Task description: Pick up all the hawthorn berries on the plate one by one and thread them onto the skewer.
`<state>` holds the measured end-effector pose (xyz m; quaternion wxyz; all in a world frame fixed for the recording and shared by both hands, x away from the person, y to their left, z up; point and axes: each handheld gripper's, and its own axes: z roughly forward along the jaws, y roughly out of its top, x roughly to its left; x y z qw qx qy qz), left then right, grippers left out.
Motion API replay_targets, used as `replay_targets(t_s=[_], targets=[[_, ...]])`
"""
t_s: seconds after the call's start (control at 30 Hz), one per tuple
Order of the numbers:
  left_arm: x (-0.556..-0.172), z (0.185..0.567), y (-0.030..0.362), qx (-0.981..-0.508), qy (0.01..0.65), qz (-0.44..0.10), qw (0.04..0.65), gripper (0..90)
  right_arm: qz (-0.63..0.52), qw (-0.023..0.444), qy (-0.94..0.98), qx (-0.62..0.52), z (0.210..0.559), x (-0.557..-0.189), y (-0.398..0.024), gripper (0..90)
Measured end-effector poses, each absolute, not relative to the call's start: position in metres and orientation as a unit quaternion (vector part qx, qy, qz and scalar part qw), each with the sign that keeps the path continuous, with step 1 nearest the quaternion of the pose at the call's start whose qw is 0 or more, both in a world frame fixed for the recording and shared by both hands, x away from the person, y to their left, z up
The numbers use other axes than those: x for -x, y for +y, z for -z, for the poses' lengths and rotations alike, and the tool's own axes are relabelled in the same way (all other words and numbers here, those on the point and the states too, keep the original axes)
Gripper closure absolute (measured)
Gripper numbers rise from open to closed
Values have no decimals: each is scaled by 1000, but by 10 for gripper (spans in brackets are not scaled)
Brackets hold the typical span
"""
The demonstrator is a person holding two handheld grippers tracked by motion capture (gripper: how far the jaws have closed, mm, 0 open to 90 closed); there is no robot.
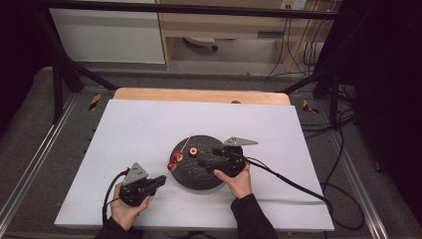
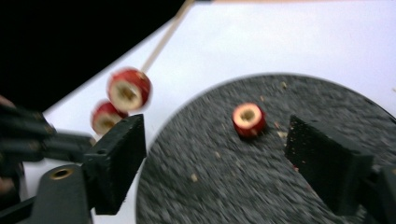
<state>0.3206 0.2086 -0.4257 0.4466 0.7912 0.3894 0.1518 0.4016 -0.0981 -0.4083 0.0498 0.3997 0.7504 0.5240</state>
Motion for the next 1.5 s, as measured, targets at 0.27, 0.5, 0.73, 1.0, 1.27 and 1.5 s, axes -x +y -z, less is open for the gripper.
replay_targets(t_s=[0.27,0.5,0.73,1.0,1.27,1.5], targets=[[-318,424,231,-798,387,-152,437,883,-456,55,795,-397,403,-409,-105,122],[-320,425,237,-804,385,-146,430,883,-407,63,828,-381,391,-418,-98,100],[-322,426,242,-804,388,-144,427,883,-379,71,845,-371,384,-426,-86,89],[-324,426,246,-805,388,-142,426,883,-348,72,858,-371,382,-445,-73,99],[-325,426,248,-804,390,-141,426,883,-330,67,865,-371,379,-461,-58,118],[-326,427,248,-804,391,-140,425,883,-315,65,871,-372,382,-471,-46,156]])
